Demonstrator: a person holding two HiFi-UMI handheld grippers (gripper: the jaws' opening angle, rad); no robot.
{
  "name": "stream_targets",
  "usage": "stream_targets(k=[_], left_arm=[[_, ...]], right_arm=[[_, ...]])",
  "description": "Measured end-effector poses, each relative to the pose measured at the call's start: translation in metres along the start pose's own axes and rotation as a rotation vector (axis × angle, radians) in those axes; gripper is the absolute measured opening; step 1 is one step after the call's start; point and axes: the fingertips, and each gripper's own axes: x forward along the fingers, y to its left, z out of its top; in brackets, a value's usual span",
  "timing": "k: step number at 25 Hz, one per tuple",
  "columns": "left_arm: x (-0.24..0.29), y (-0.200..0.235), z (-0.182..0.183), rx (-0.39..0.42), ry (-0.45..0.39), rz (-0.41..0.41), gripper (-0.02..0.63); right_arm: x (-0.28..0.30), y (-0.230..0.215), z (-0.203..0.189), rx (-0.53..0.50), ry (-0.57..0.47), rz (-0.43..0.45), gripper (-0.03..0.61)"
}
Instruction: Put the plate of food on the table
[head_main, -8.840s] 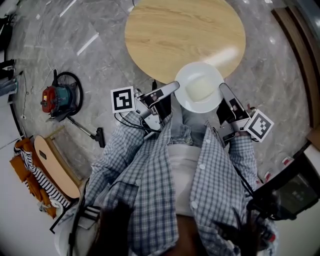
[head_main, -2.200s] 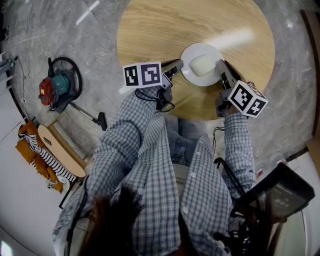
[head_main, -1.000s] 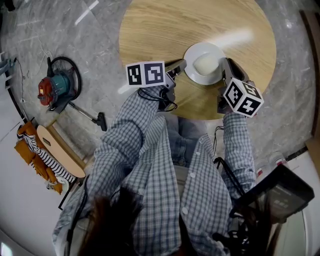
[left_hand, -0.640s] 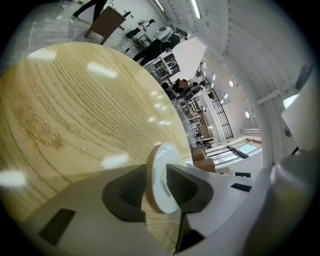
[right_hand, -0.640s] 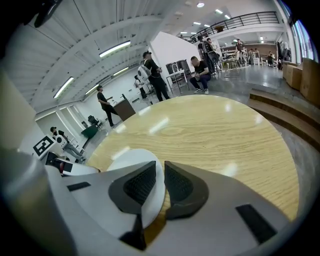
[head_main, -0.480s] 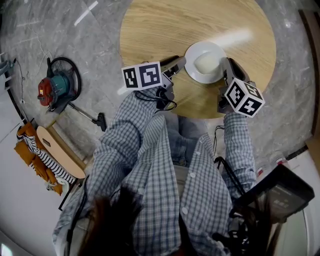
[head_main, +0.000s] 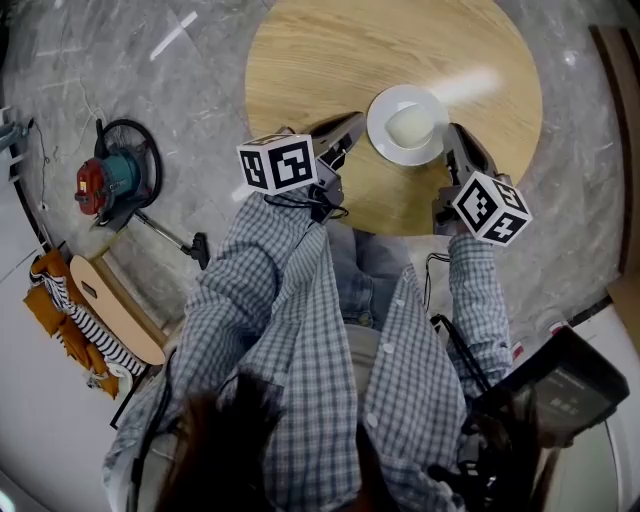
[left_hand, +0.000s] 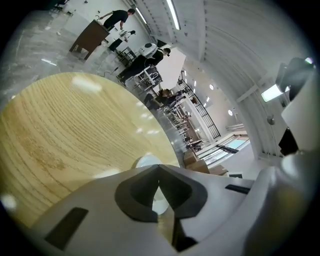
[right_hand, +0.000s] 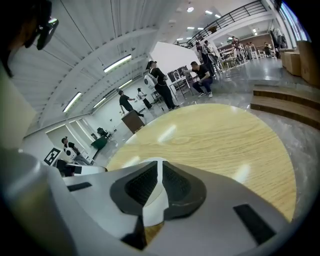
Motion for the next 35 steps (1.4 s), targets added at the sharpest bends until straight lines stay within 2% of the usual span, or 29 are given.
stream_targets(k=[3, 9, 21, 26, 35], left_arm=[[-0.002, -0.011, 0.000, 0.046, 0.017, -0.020, 0.008], [-0.015, -0.047, -0.003, 0.168, 0.044, -0.069, 0.008], [-0.057, -0.115, 0.014, 0.356, -0.030, -0.099, 0.008], [-0.072, -0.135, 0.024, 0.404, -0.061, -0.125, 0.008], [-0.078, -0.166, 0.040, 0.469, -0.105, -0.170, 0.008]], right_arm=[[-0.007, 0.006, 0.007, -0.023, -0.027, -0.007, 0.014], [-0.037, 0.020, 0.016, -0.044, -0.069, -0.006, 0.008], [-0.096, 0.068, 0.043, -0.074, -0.189, 0.050, 0.008], [-0.111, 0.094, 0.068, -0.141, -0.247, 0.095, 0.008], [-0.123, 0.120, 0.107, -0.143, -0.357, 0.162, 0.008]])
